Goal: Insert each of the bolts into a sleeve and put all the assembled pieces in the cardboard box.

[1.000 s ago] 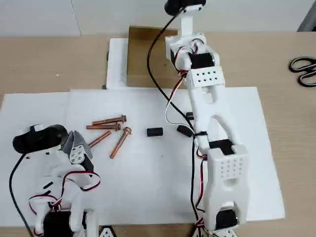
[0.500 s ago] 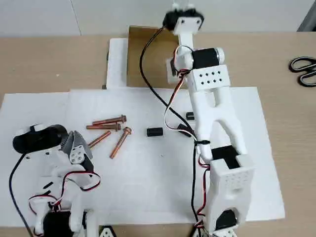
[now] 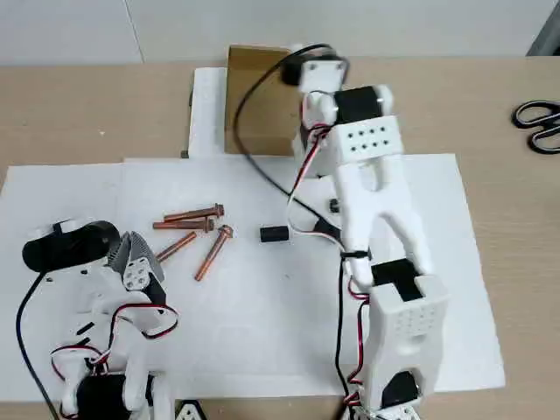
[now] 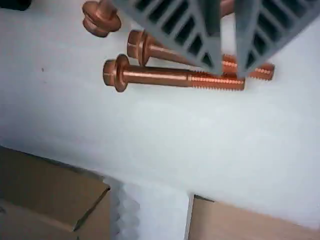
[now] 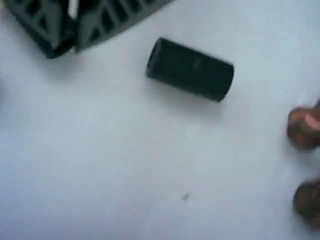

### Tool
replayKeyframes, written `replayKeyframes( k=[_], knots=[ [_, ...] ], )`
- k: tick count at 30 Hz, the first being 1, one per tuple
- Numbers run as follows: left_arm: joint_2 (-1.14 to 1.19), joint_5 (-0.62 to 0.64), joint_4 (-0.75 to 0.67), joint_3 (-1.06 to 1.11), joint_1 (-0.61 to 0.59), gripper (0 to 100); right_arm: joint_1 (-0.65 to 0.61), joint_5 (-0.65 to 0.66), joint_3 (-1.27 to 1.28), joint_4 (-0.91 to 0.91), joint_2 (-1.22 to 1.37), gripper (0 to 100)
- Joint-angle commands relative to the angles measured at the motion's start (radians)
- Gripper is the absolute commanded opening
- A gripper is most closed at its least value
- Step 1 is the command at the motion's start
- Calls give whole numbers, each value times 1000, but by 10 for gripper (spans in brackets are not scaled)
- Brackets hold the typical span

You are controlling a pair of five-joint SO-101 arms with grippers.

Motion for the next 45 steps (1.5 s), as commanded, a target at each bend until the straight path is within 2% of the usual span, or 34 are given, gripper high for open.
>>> replayKeyframes(
  k=[1,8,15,21,28,34,45],
  knots=[
    [-8,5,-26,-7,-3,6,-35,178,23,19,-71,9],
    [-9,3,-26,-10,-3,6,-73,477,123,22,-77,9],
    [-9,3,-28,-10,2,7,-82,789,276,19,-211,12],
    [-9,2,-28,-10,2,7,-111,962,350,15,-255,13],
    [-9,2,-28,-10,2,7,-140,1079,359,8,-226,31],
    [-9,2,-28,-10,2,7,-139,1155,359,-5,-150,182],
    [-9,2,-20,-67,-6,7,-168,1177,358,-93,-74,182]
  ],
)
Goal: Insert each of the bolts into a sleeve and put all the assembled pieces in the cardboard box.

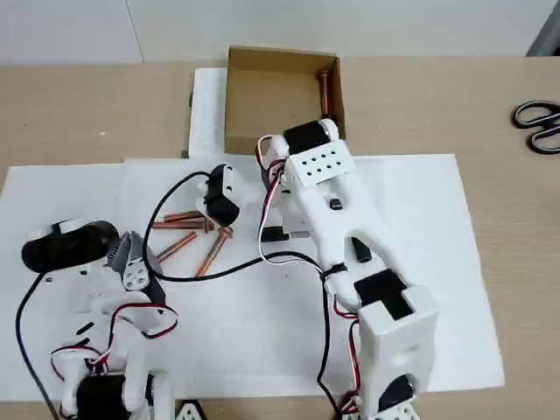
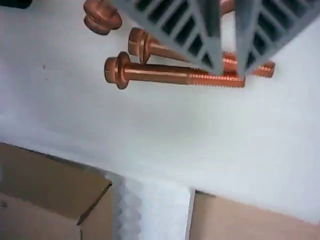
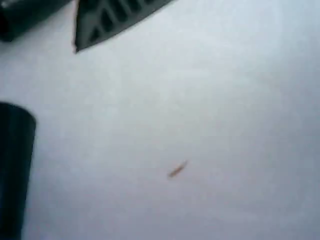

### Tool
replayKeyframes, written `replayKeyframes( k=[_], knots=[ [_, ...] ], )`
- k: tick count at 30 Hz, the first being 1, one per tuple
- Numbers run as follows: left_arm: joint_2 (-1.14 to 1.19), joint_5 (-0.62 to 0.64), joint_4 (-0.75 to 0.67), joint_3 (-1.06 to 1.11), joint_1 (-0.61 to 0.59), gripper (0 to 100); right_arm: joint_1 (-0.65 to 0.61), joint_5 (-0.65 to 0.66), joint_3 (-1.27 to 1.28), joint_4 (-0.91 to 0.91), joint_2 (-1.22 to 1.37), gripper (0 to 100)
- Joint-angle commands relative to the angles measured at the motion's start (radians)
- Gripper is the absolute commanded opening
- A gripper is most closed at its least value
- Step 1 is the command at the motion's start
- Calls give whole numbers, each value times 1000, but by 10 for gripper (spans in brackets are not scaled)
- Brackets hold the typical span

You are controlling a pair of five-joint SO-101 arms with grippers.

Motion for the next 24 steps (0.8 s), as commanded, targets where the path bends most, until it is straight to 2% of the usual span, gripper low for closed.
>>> replayKeyframes(
  k=[1,24],
  knots=[
    [-9,2,-20,-53,-6,7,-24,11,-6,-21,1,182],
    [-9,2,-2,-58,-6,7,-68,11,-6,-96,143,139]
  ],
)
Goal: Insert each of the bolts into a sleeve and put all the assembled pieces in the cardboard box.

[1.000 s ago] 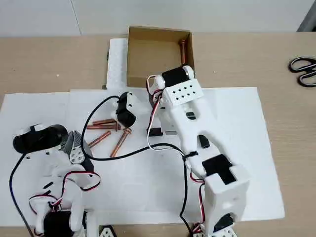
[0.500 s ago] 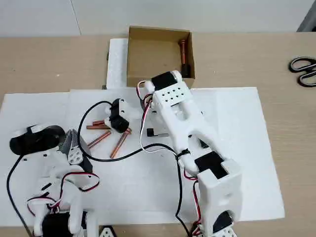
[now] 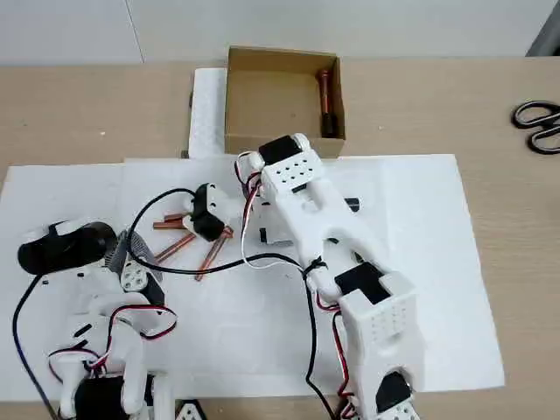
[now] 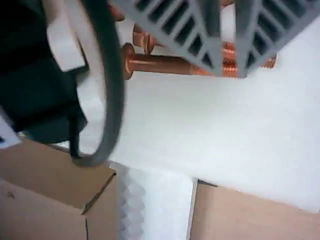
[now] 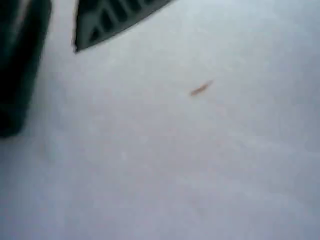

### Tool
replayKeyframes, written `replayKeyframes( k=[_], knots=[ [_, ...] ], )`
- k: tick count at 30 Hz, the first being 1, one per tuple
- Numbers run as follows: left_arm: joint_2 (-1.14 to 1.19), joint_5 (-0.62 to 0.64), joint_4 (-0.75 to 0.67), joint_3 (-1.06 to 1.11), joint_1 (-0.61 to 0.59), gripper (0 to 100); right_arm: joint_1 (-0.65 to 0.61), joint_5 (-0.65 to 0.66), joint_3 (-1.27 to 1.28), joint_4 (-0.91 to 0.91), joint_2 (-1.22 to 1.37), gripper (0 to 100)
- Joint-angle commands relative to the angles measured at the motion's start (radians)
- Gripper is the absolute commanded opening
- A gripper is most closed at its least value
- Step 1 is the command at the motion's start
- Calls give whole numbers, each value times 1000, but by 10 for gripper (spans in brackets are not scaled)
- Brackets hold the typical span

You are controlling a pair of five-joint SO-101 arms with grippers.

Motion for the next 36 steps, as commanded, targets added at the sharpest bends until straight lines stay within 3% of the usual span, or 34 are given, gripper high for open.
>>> replayKeyframes(
  k=[1,18,25,36],
  knots=[
    [-9,2,-5,-42,-5,7,-2,11,-6,-21,7,139],
    [-9,2,-5,-41,-5,7,1,12,-6,-104,73,135],
    [-9,2,-5,-38,-5,7,21,25,-8,-101,65,19],
    [-9,5,-5,-21,-5,7,85,-167,-338,88,64,13]
  ],
)
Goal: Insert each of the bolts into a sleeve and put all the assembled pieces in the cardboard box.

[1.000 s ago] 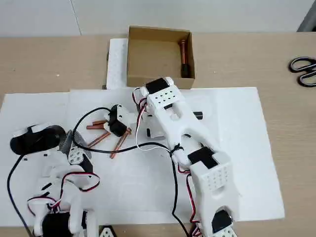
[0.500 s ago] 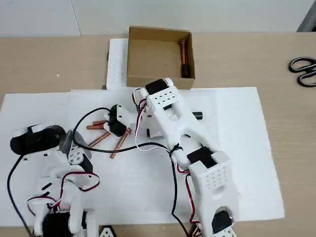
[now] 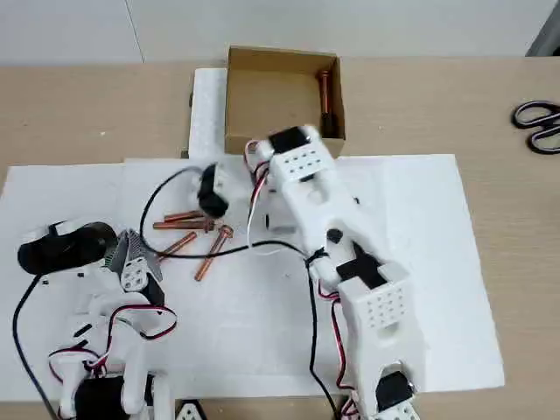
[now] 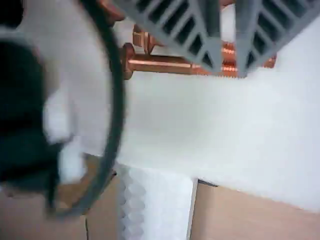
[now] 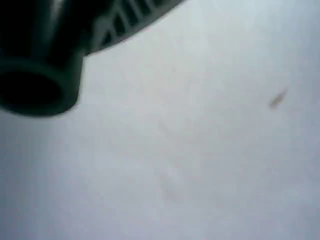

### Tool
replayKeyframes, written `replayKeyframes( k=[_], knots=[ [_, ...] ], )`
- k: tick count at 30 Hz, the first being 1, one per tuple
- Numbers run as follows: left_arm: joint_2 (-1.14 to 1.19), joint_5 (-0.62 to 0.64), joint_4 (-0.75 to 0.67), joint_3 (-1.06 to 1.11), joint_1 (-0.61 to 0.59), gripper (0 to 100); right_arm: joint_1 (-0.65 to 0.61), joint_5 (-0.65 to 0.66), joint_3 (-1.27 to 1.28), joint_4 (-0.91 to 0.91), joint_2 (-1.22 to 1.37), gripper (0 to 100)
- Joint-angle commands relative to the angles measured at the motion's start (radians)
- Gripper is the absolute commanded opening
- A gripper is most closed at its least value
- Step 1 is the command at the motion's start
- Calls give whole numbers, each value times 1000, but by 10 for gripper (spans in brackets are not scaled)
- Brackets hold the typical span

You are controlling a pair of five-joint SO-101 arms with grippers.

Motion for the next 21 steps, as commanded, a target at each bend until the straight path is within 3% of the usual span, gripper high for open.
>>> replayKeyframes(
  k=[1,7,15,21],
  knots=[
    [-9,6,-5,-21,-5,7,19,-95,-173,77,-13,13],
    [-9,6,-5,-21,-3,7,58,-345,-370,136,-13,10],
    [-6,6,-9,-19,5,7,214,-657,-402,151,-13,3],
    [-5,5,-54,-15,5,7,354,-758,-402,156,-13,2]
  ],
)
